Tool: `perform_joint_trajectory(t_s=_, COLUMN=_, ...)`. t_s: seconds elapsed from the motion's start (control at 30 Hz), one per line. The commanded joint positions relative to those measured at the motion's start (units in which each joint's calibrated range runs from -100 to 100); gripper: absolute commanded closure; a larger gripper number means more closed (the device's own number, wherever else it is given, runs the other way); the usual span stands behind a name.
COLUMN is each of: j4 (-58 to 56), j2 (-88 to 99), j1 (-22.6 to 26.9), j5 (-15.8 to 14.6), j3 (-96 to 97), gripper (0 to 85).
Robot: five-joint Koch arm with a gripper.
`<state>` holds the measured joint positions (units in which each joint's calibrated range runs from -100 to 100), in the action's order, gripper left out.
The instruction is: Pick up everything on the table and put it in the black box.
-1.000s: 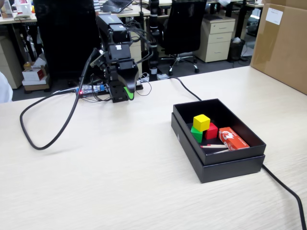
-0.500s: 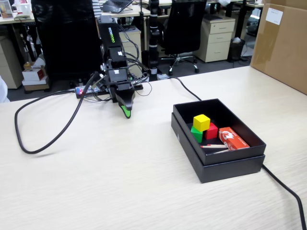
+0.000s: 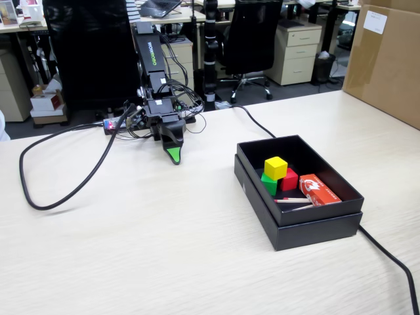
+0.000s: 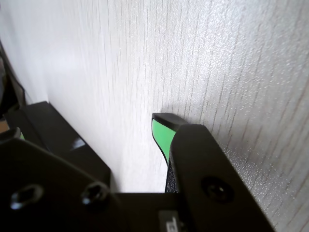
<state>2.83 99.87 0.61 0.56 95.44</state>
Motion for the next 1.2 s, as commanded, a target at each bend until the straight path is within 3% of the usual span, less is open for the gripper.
perform_joint_trajectory(t_s=0.0, j4=-1.0, j2=-0.2, j1=0.0, j5=0.3, j3=1.8, gripper=33.7)
perform_joint_trajectory(t_s=1.17, j4=-1.0, j2=-0.2, j1=-0.2, j5=0.5, j3=1.8, gripper=35.2)
